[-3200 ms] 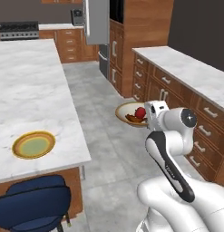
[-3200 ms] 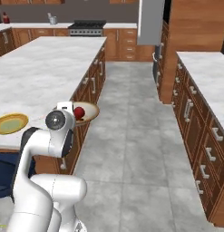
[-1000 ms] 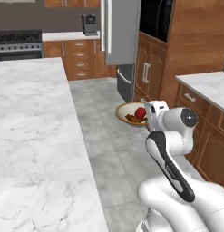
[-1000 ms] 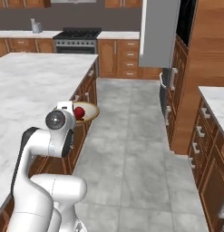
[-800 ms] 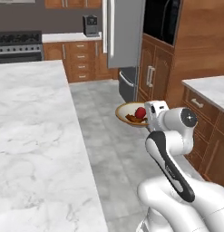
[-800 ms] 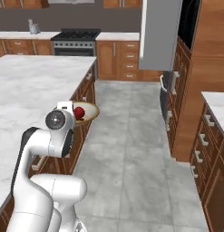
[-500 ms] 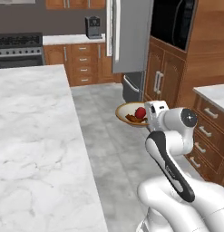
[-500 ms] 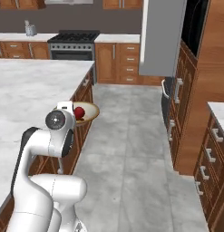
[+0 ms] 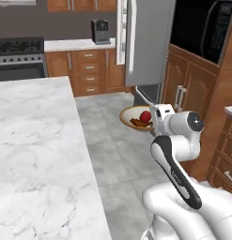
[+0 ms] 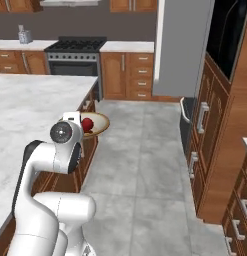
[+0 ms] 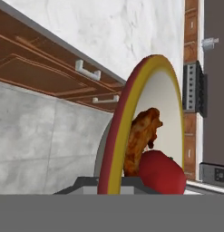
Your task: Pick the chicken drumstick and tomato from their plates and place them in the bowl. Then put the bowl in the fridge.
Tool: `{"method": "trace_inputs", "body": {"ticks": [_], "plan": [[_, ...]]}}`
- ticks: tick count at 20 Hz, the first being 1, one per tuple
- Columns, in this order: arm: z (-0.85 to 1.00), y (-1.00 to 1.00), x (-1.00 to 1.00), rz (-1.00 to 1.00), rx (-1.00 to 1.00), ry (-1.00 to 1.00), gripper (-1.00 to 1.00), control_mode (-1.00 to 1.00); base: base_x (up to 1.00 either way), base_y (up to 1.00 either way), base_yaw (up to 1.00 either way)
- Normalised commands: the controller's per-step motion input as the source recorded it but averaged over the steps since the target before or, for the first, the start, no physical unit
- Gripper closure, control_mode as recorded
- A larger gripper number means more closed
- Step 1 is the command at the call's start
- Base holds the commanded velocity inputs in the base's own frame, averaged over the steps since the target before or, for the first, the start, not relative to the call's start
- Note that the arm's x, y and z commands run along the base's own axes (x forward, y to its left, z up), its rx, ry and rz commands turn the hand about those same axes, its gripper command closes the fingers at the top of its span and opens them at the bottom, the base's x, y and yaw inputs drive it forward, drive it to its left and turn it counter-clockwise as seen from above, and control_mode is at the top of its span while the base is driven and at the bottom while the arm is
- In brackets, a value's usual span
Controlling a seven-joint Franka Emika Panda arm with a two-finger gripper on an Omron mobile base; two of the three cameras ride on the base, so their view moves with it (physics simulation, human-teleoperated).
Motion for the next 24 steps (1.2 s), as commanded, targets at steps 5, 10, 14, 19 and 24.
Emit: {"method": "trace_inputs", "body": {"ticks": [5, 10, 14, 19, 24], "plan": [[0.0, 0.0, 0.0, 0.0, 0.0, 0.0, 1.0, 1.0, 0.94, 0.02, 0.0], [0.0, 0.0, 0.0, 0.0, 0.0, 0.0, 1.0, 1.0, 0.94, 0.04, 0.0], [0.0, 0.0, 0.0, 0.0, 0.0, 0.0, 1.0, 1.0, 0.94, 0.04, 0.0], [0.0, 0.0, 0.0, 0.0, 0.0, 0.0, 1.0, 1.0, 0.94, 0.05, 0.0], [0.0, 0.0, 0.0, 0.0, 0.0, 0.0, 1.0, 1.0, 0.94, 0.06, 0.0]]}}
